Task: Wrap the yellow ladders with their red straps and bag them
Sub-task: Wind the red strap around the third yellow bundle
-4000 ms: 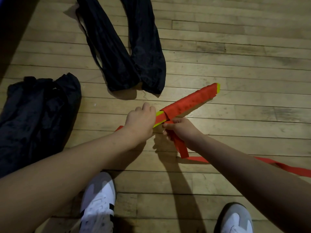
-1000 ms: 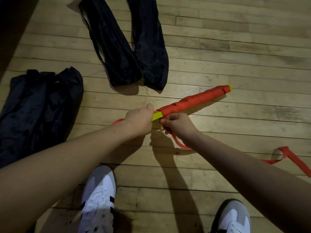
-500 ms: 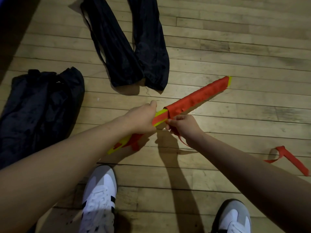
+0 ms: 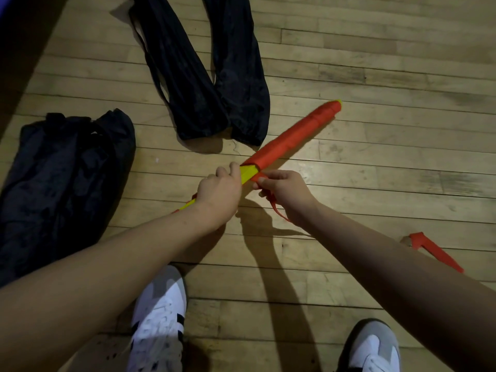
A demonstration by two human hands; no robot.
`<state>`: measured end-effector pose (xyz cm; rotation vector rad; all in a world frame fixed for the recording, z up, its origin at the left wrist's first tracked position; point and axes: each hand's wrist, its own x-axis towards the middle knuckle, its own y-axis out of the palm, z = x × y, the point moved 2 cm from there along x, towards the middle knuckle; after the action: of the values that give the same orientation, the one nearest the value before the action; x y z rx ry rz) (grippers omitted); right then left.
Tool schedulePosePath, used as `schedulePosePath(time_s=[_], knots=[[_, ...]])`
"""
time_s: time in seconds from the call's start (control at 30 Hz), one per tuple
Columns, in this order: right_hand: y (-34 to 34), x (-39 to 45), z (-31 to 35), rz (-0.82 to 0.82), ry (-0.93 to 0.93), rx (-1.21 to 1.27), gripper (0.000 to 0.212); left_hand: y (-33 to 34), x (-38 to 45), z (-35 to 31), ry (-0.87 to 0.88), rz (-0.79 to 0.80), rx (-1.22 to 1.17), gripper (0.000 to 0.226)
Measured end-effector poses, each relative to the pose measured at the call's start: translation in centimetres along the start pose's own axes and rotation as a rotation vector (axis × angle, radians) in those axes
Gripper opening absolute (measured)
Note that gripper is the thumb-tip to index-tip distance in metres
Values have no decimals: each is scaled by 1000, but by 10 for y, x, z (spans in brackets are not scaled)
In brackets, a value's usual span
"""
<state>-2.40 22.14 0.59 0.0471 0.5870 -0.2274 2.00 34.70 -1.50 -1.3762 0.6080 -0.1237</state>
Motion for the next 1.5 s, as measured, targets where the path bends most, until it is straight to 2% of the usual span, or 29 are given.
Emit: schedulePosePath(time_s=[0.23, 0.43, 0.63, 0.77, 0.9, 1.07, 1.17, 1.37, 1.5], knots=[[-5, -2, 0, 26, 105, -47, 10, -3, 6, 7, -56, 121, -172, 70], [-10, -5, -5, 19, 134, -106, 16, -14, 3, 6, 16, 34, 2, 49], [-7, -5, -3, 43, 148, -110, 10, -11, 3, 7, -54, 53, -30, 42], [-6, -5, -3, 57, 146, -87, 11, -7, 1, 4, -30, 64, -37, 52], [-9, -7, -7, 31, 142, -62, 15, -5, -2, 0, 14, 149, -69, 66], [-13, -10, -10, 23, 162, -32, 12, -11, -1, 2, 0, 103, 13, 61], [-11, -10, -9, 27, 164, -9, 10, -10, 1, 3, -25, 71, -29, 55], [-10, -9, -4, -5, 129, 19, 14, -7, -1, 1, 109, 43, 45, 62], [-10, -10, -6, -28, 121, 28, 13, -11, -1, 2, 182, 75, 46, 54]])
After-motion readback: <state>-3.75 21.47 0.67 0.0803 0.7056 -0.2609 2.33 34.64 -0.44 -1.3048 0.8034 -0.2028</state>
